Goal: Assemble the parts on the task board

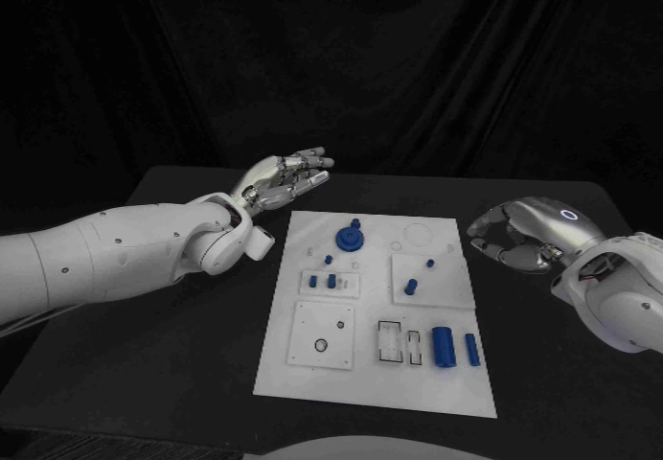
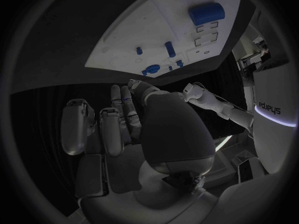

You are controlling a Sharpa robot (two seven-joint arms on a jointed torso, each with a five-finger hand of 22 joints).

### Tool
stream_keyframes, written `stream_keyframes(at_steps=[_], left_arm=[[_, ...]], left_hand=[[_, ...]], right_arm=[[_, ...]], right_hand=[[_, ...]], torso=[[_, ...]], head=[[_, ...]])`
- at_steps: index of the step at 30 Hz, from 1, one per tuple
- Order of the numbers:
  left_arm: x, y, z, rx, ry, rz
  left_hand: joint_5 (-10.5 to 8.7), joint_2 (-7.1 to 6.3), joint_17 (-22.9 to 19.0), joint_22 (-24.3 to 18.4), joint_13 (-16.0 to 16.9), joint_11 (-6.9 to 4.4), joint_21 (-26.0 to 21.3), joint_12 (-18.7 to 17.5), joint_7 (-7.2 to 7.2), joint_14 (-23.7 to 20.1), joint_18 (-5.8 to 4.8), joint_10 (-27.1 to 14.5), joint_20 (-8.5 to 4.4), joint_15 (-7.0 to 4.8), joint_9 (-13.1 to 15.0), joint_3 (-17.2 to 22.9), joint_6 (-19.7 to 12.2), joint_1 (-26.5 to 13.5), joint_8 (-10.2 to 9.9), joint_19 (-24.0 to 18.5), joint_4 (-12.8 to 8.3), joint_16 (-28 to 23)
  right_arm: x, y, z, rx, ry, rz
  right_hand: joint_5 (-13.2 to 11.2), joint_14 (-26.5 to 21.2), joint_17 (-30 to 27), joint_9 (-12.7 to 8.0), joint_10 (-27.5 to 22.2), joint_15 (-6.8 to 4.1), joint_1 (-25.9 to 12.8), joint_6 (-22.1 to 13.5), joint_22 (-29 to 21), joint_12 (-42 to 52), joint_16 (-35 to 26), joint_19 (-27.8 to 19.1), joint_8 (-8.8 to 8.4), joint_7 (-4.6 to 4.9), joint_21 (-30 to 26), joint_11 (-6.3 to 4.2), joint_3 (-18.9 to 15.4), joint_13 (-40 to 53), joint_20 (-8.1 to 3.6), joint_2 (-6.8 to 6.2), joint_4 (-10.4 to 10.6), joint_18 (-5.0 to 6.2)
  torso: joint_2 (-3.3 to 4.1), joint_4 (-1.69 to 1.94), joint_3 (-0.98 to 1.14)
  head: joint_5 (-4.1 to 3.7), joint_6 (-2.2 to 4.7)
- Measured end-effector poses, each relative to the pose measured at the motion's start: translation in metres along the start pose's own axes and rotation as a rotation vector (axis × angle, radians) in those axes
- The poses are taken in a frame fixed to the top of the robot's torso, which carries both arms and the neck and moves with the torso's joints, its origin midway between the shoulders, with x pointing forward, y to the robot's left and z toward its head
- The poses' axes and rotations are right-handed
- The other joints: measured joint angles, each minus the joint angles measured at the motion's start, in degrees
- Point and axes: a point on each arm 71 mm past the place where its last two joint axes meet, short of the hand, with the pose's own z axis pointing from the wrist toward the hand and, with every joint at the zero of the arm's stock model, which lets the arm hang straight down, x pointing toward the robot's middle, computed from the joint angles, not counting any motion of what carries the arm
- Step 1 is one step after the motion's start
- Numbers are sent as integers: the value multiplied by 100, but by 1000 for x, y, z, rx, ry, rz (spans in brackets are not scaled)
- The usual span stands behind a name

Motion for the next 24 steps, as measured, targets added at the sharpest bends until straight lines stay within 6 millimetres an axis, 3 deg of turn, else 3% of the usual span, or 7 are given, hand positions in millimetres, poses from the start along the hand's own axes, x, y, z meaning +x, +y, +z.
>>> stream_keyframes(at_steps=[1, 3, 6, 9, 12, 21, 24], left_arm=[[2, 2, -1, -6, -2, -53], [6, 5, -2, -13, -4, -119], [10, 9, -3, -19, -2, -199], [13, 12, -5, -23, -1, -250], [14, 14, -6, -25, 2, -282], [18, 15, -9, -23, 13, -332], [18, 15, -9, -22, 18, -337]], left_hand=[[-5, 26, -53, -355, -43, -101, -6, -175, -125, -52, 0, -102, -33, -10, -137, -56, -458, -26, -41, -84, 3, -80], [-5, 41, -70, -993, -83, -240, -56, -418, -295, -70, 0, -237, -116, -29, -299, -101, -988, -41, -84, -176, 6, -103], [-5, 41, -77, -2130, -120, -444, -152, -683, -595, -70, -1, -320, -133, -29, -402, -101, -1408, -41, -111, -352, 6, -103], [75, 111, -81, -2473, -133, -451, -155, -795, -954, -101, -1, -351, -81, 1, -428, -101, -1702, 29, -139, -402, 6, -103], [129, 136, -82, -2549, -133, -426, -155, -795, -963, -98, -1, -369, -31, 4, -428, -101, -1710, 59, -139, -390, 6, -103], [389, 228, -82, -2634, -132, -319, -155, -795, -926, -99, -1, -359, 72, 84, -428, -101, -1747, 239, -139, -389, 6, -103], [503, 239, -82, -2634, -132, -229, -155, -795, -921, -92, -2, -366, 123, 118, -427, -101, -1751, 356, -139, -400, 6, -103]], right_arm=[[4, 1, 1, -4, 10, -8], [10, 1, 1, -10, 24, -19], [18, 2, 3, -20, 40, -39], [23, 3, 6, -31, 51, -54], [29, 4, 8, -40, 61, -64], [45, 14, 17, -81, 84, -75], [48, 16, 20, -90, 86, -77]], right_hand=[[-80, -5, 0, -109, -42, 12, 5, -113, 0, -221, 0, 6, -4, 17, 0, 42, 0, -264, 49, -16, 0, 0], [-140, -5, 0, -228, -70, 12, 5, -200, 0, -395, 0, 4, -4, 29, 0, 71, -28, -507, 66, -16, -28, 0], [-271, -5, 0, -429, -159, 12, 5, -348, 0, -580, 0, 25, -4, -21, 35, 114, -149, -813, 86, -16, -48, 1], [-310, 1, 0, -596, -179, 18, 30, -514, 0, -616, 0, 25, -4, -156, 38, 126, -254, -1005, 86, -40, -75, 0], [-310, -6, 0, -708, -81, 53, 30, -619, -1, -616, 0, 47, -4, -210, 38, 138, -308, -1112, 108, -40, -68, 0], [-516, -6, 0, -859, 260, 53, -3, -534, 2, -542, 40, 69, -4, -210, 95, 113, -495, -1338, 131, -7, 17, -1], [-531, -6, 0, -881, 368, 53, -3, -470, 4, -498, 40, 75, -4, -224, 95, 109, -517, -1385, 136, -7, 39, -1]], torso=[[7, 7, -3], [19, 19, -7], [31, 33, -12], [32, 37, -15], [31, 41, -16], [18, 39, -13], [15, 48, -10]], head=[[-14, 14], [-46, 45], [-92, 80], [-134, 93], [-180, 97], [-243, 52], [-261, 39]])
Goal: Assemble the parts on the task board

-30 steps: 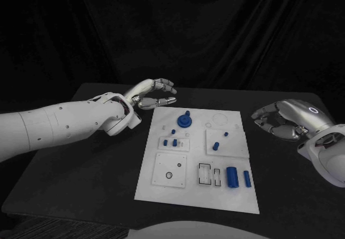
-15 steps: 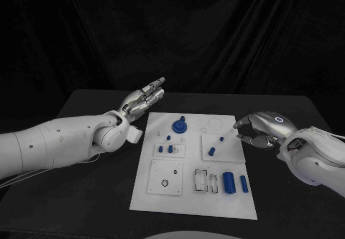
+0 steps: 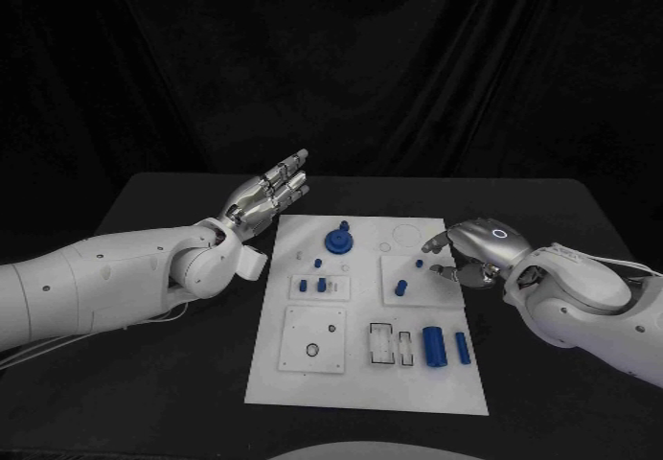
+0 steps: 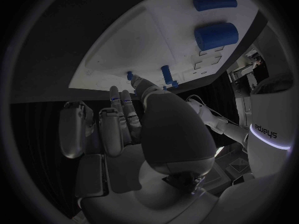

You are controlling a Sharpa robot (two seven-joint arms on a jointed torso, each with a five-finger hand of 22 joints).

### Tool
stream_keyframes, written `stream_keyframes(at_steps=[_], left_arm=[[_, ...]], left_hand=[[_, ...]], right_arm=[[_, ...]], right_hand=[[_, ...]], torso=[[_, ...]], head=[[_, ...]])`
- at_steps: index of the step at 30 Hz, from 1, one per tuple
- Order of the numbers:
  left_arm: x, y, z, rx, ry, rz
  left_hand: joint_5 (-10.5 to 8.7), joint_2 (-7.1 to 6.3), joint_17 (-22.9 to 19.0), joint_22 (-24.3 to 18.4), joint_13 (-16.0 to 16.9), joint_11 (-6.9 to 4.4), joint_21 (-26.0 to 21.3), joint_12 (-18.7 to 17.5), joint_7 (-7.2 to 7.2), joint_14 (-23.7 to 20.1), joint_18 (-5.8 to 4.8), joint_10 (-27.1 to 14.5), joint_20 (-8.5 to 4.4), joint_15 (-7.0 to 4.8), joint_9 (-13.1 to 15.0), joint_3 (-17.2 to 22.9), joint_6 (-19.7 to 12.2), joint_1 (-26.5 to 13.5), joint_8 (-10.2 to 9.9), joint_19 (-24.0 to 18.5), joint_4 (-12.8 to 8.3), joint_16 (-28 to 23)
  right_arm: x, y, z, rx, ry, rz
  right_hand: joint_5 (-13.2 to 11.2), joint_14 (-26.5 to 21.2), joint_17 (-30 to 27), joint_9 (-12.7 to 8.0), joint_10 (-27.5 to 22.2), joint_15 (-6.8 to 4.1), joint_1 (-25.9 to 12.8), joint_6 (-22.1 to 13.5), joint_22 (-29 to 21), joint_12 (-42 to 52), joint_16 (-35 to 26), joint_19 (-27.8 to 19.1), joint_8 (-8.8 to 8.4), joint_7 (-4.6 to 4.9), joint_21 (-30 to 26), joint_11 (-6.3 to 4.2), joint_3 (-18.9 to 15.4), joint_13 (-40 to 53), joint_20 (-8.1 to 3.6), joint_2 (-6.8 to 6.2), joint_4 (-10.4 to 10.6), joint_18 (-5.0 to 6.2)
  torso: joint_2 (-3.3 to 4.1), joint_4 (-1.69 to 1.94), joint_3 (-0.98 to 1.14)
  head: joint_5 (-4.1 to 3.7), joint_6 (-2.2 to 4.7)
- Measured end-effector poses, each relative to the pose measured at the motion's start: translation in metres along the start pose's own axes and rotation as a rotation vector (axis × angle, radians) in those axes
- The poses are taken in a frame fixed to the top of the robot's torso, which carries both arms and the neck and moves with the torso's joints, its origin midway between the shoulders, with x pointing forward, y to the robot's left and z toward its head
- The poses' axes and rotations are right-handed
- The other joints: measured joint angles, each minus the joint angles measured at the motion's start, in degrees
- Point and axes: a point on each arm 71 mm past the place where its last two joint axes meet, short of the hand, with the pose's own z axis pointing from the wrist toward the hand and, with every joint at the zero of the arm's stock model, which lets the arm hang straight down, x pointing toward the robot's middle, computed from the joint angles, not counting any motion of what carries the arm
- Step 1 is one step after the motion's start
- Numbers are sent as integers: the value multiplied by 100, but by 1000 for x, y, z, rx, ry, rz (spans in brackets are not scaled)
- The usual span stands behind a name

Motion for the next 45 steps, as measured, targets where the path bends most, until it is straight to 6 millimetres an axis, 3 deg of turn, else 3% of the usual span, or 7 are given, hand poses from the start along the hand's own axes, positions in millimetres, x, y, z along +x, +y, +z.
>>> stream_keyframes(at_steps=[4, 12, 15, 22, 32, 36, 45], left_arm=[[0, 1, 0, -1, 6, -5], [0, 1, -1, 0, 12, -8], [0, 1, -1, 0, 13, -9], [0, 2, 0, 0, 17, -12], [2, 2, 0, 0, 24, -17], [2, 2, 0, 0, 27, -18], [1, 3, 1, -1, 27, -19]], left_hand=[[149, 21, 1, -6, 0, 98, 0, 0, 20, 14, 1, 10, 72, 48, 0, 0, -20, 114, 0, 11, 0, 0], [252, 12, 2, -5, 1, 153, 0, 0, 28, 12, 0, 24, 141, 91, 0, 0, -12, 197, 0, 10, 0, 0], [493, 59, 2, -5, 1, 282, 0, 44, 131, 3, 0, 38, 246, 182, 0, 26, 8, 496, 0, 20, -26, 0], [751, 95, 3, -10, 7, 303, 0, 45, 165, -11, 0, 51, 287, 197, 1, 56, 42, 734, 0, 22, -88, 0], [948, 129, 4, 86, 6, 342, 0, 45, 206, 2, -1, 49, 368, 285, 1, 80, 41, 904, 0, 62, -191, 0], [1004, 153, 3, 144, 6, 362, 0, 45, 226, 18, -1, 29, 433, 338, 1, 73, 22, 928, 0, 85, -218, 0], [1083, 177, 12, 211, 6, 403, 0, 67, 287, 44, -2, 29, 494, 407, 5, 73, 83, 952, 0, 106, -262, 0]], right_arm=[[2, 3, 5, -12, 1, -4], [6, 7, 13, -27, 5, -8], [8, 9, 16, -34, 7, -8], [17, 10, 22, -34, 21, -10], [22, 11, 29, -37, 19, -13], [23, 10, 29, -37, 16, -14], [24, 8, 28, -36, 15, -15]], right_hand=[[0, 0, 0, -13, 97, 0, 0, 85, 0, 23, 0, 0, 29, 10, 22, -19, 0, -44, 0, 0, 0, 0], [110, 0, 0, -50, 222, 0, 39, 130, -1, 45, 0, 22, 29, 46, 22, -63, 0, -103, -22, 39, 0, 0], [206, 0, 0, -82, 315, 0, 39, 130, -1, 64, 0, 22, 29, 46, 21, -84, 17, -147, -22, 39, -16, -1], [311, 5, 0, -111, 395, -38, 70, 122, -2, 83, 0, 26, 29, 34, 21, -111, 99, -208, -58, 69, -48, -1], [356, 5, 0, -31, 424, -38, 132, 451, -2, 112, 0, 10, 147, 56, 21, -123, 146, -236, -74, 68, -95, -1], [395, 5, 0, 10, 444, -38, 154, 560, -3, 112, 0, 10, 201, 87, 21, -142, 176, -249, -74, 90, -126, -1], [462, 0, 0, 96, 562, -85, 206, 738, -3, 178, -1, -10, 285, 97, 21, -173, 224, -274, -93, 98, -174, -1]], torso=[[-2, -1, 0], [-4, -11, -4], [-4, -10, -4], [-10, -4, -7], [-17, -4, -5], [-20, -3, -4], [-23, -18, -4]], head=[[5, -10], [-19, -70], [-32, -84], [-48, -131], [-14, -171], [6, -168], [48, -51]])
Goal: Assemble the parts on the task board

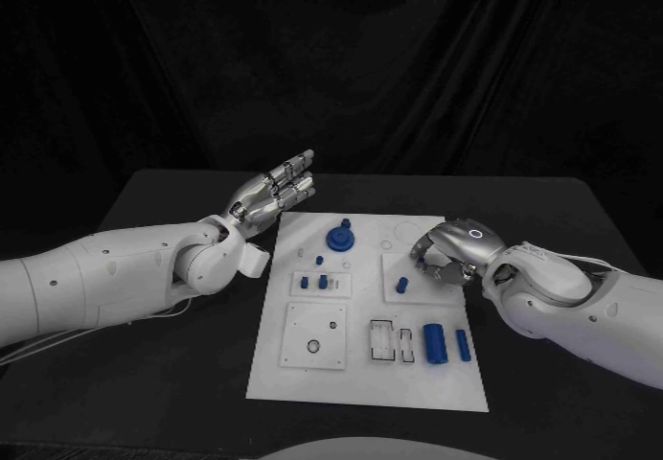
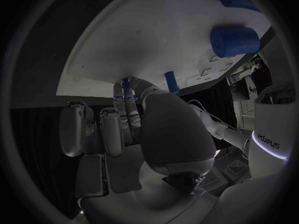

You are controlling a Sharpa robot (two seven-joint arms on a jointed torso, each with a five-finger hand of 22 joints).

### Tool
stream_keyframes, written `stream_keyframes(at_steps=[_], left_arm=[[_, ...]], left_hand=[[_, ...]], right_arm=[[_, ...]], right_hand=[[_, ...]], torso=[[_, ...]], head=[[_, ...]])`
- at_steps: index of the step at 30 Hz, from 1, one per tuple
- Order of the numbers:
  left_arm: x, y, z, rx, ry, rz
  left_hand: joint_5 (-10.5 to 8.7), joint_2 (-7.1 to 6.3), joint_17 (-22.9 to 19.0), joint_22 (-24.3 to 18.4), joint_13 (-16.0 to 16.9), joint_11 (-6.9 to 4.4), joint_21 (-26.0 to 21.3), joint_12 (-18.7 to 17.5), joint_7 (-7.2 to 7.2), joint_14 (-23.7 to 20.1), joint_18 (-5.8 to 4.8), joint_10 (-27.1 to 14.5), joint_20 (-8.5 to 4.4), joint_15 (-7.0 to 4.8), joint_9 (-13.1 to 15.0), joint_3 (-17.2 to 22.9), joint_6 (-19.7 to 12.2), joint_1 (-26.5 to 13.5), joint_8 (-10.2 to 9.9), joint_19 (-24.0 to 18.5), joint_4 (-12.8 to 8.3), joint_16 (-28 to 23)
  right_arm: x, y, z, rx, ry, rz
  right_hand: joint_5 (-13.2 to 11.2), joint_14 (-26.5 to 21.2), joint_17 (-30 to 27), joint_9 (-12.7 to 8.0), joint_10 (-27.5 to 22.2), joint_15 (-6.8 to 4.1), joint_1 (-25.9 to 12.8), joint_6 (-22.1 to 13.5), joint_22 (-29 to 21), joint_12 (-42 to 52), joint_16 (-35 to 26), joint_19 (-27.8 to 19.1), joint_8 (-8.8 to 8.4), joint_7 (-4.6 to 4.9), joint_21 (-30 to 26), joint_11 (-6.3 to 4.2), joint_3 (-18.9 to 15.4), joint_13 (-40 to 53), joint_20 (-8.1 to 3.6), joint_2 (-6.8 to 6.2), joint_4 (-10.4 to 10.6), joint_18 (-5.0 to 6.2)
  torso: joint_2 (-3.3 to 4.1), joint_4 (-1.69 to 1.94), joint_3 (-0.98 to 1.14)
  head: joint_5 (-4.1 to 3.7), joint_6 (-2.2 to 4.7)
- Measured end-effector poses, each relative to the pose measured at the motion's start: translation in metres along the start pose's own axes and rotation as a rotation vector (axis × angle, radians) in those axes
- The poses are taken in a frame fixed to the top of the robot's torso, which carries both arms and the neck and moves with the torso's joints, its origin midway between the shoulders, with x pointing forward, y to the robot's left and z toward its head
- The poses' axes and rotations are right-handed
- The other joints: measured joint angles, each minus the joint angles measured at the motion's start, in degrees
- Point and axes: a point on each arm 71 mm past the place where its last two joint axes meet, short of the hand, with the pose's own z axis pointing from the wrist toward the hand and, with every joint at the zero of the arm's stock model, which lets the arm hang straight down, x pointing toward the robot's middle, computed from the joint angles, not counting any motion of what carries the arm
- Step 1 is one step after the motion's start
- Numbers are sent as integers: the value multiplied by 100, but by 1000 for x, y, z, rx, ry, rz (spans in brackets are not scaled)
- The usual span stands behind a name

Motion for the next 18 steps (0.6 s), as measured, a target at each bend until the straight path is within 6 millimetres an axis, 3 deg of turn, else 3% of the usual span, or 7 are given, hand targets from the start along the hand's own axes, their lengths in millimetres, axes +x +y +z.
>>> stream_keyframes(at_steps=[11, 18], left_arm=[[-1, 1, 0, -2, 0, 0], [-1, 2, 0, -3, 0, 0]], left_hand=[[25, 2, 12, 98, 5, 19, 23, 0, 41, 41, 1, 19, 28, 41, 3, -8, 41, -2, 0, 28, -7, 0], [52, 2, 21, 173, 4, 19, 46, 0, 62, 62, 0, 19, 68, 61, 8, 0, 62, -2, 0, 69, -32, 22]], right_arm=[[0, -1, -1, 1, -1, 0], [0, -2, -2, 1, 0, 0]], right_hand=[[0, 12, 0, 109, 192, -70, 0, 68, -1, 116, -43, -21, 38, -10, -26, -90, 0, 1, -61, 0, 0, -1], [-45, 12, 0, 143, 212, -70, -24, 68, -1, 134, -67, -41, 38, -10, -60, -73, -26, 25, -82, -24, 25, -1]], torso=[[2, 6, 4], [-2, 3, 4]], head=[[25, -31], [37, -59]])
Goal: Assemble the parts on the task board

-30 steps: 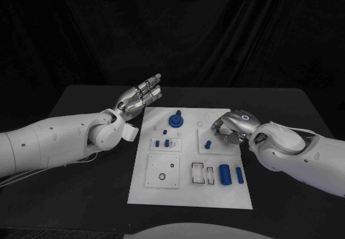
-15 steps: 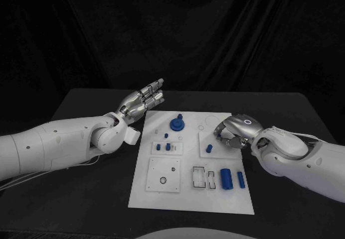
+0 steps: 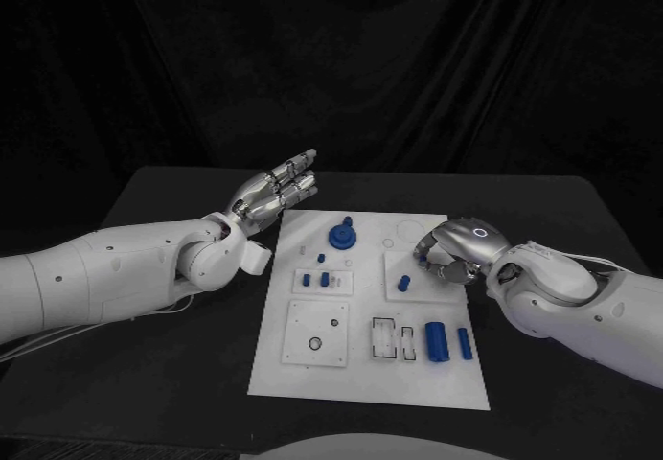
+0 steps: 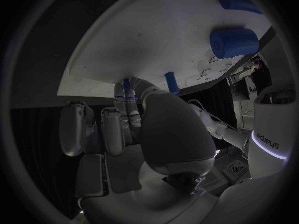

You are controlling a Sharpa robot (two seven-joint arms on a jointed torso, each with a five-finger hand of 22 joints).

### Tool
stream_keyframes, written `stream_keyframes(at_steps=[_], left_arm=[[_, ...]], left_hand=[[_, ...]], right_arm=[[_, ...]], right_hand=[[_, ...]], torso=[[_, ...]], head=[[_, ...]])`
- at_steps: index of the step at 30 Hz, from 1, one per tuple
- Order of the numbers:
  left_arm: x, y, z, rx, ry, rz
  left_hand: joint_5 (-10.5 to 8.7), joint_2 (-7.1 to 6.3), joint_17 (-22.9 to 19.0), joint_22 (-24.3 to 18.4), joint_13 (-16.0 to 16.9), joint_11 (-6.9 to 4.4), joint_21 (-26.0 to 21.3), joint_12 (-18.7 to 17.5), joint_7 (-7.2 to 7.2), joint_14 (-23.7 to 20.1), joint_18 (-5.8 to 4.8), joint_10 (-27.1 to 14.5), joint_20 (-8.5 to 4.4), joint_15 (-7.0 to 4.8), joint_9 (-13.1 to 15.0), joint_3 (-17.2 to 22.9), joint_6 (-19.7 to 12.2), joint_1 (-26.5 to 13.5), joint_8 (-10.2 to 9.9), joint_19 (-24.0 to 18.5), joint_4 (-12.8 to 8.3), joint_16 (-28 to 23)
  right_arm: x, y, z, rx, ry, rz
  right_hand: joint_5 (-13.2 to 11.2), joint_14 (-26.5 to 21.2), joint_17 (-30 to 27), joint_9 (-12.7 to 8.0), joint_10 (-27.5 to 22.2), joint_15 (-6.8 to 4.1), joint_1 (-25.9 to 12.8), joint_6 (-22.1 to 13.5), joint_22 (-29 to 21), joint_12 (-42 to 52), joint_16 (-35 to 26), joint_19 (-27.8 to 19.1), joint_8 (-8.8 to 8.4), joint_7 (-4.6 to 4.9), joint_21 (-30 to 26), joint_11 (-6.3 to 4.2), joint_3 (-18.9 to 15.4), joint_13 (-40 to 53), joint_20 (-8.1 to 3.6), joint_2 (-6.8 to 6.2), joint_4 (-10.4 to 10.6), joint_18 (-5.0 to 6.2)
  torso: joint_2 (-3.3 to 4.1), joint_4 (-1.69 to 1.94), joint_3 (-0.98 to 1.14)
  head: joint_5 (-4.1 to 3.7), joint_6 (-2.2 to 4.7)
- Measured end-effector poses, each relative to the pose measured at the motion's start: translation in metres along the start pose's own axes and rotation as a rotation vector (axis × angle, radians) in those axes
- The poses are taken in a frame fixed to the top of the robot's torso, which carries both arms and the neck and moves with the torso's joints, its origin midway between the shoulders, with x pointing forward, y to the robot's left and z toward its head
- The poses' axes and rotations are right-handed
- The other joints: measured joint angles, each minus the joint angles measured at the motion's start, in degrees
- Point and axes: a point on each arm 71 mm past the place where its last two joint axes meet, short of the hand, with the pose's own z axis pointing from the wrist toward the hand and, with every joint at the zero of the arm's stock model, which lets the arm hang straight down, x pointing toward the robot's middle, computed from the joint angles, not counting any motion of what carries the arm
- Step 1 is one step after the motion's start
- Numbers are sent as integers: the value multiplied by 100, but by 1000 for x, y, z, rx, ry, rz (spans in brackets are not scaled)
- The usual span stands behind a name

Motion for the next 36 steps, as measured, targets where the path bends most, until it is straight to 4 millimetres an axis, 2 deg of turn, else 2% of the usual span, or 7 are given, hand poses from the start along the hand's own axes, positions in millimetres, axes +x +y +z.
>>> stream_keyframes(at_steps=[4, 8, 14, 22, 27, 33, 36], left_arm=[[0, 0, 0, 0, 1, -1], [0, 1, 0, -1, 2, -2], [0, 1, 0, -1, 3, -3], [1, 1, 1, -1, 5, -4], [1, 1, 1, -1, 6, -4], [2, 1, 1, -1, 7, -5], [2, 1, 1, -1, 7, -5]], left_hand=[[0, 20, 4, 54, 0, 0, 6, 0, 20, 31, 0, 0, 20, 31, 0, -16, 20, 20, 0, 20, -16, 0], [23, 20, 14, 100, 0, 0, 23, 0, 40, 54, 0, 0, 29, 54, 6, -15, 40, 20, 0, 54, -17, 22], [44, 20, 22, 160, 0, 0, 47, 0, 61, 92, 0, 0, 28, 92, 6, -16, 61, 20, 0, 97, -47, 45], [67, 45, 28, 194, 0, -1, 68, 0, 135, 113, 0, 0, 20, 113, 13, 8, 135, 91, 0, 145, -118, 68], [90, 45, 34, 201, -1, -1, 68, 0, 143, 113, 0, 0, 20, 113, 20, 24, 143, 91, 0, 145, -134, 68], [126, 45, 34, 200, -1, -1, 68, 0, 163, 113, 0, 0, 40, 113, 19, 39, 163, 91, 0, 165, -149, 67], [126, 72, 33, 200, -1, -1, 68, 0, 185, 113, 0, 0, 40, 112, 19, 39, 185, 118, 0, 165, -149, 67]], right_arm=[[0, 0, 0, 0, 0, 0], [0, 0, 0, -1, -1, 0], [0, 0, -1, -6, -7, 1], [1, 0, -2, -11, -18, 4], [1, 0, -4, -13, -26, 6], [0, -1, -7, -14, -30, 6], [-6, -1, -7, -18, -38, 3]], right_hand=[[0, -21, 0, 51, 64, -21, 0, 24, 0, 23, -44, -4, 0, -24, -34, -41, -17, 14, -4, 0, -31, 0], [-1, -7, 0, 138, 196, -48, 41, 158, 0, 88, -85, -23, 83, -34, -56, -68, 8, 55, -23, 41, -121, 0], [-3, -8, 0, 273, 311, -90, 138, 265, 0, 102, -93, -17, 148, -78, -61, -119, 16, 38, -64, 79, -207, 0], [-137, -9, 0, 343, 379, -155, 206, 382, -1, 133, -139, 1, 225, -136, -61, -89, -24, 39, -124, 147, -247, 0], [-179, 0, 0, 343, 397, -164, 236, 419, 1, 133, -173, 22, 227, -113, -61, -72, -24, 39, -145, 177, -247, -1], [-218, 0, 0, 485, 398, -164, 250, 446, 4, 132, -173, 21, 244, -115, -61, -71, -25, 39, -144, 191, -247, 0], [-219, 0, 0, 489, 449, -164, 250, 463, 4, 132, -179, 21, 261, -112, -61, -101, -25, 39, -144, 191, -247, 0]], torso=[[-1, -1, 0], [-2, 0, 0], [-2, 8, 1], [-2, 9, 1], [-4, 8, -3], [-4, 15, -3], [-2, 15, -3]], head=[[-8, -13], [-16, -21], [-3, -72], [13, -108], [25, -112], [34, -109], [53, -115]])
